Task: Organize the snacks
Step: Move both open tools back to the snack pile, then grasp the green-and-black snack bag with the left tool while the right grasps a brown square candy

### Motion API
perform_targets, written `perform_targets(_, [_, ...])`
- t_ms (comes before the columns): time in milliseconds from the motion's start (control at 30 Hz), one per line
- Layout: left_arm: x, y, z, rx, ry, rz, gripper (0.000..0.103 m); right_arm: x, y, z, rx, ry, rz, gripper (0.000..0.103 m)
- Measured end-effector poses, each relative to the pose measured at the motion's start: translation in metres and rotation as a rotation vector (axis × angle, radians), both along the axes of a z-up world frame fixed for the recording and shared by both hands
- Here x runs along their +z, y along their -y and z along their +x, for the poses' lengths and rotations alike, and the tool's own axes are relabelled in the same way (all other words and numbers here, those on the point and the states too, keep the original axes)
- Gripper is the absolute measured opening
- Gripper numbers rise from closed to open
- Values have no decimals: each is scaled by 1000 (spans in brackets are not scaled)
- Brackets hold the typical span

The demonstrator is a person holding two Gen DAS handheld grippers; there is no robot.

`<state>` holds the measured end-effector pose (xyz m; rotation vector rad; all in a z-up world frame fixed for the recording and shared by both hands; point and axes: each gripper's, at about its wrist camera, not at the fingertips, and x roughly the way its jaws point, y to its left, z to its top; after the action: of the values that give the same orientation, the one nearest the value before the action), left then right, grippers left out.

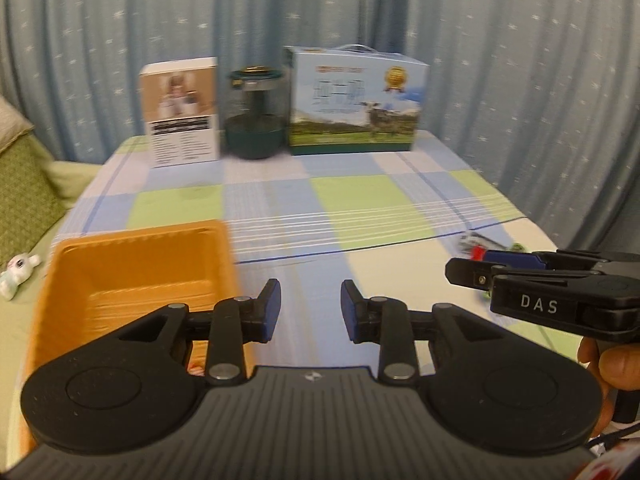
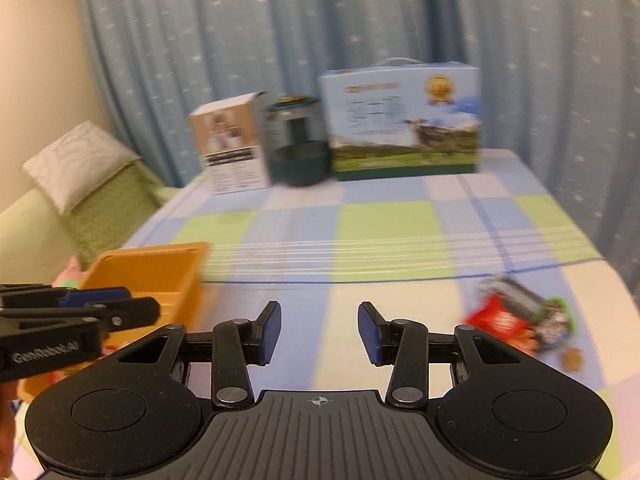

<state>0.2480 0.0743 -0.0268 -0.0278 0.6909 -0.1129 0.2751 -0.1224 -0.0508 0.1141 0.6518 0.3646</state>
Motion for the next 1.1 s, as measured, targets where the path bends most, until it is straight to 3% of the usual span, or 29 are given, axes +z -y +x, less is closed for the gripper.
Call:
perform_targets(333, [-12, 81, 22, -173, -12, 4, 29, -20, 116, -9, -196, -50, -56, 44])
perform_targets(500, [-23, 109, 34, -233, -33, 1, 30, -33, 155, -14, -238, -80, -96, 44])
perform_targets(833, [-67, 168, 70, -398, -81, 24, 37, -50, 188, 0, -246, -140, -66, 44])
perform_targets(1100, [-86, 201, 91, -513, -56, 40, 39, -55, 198, 18, -272, -156, -52, 44])
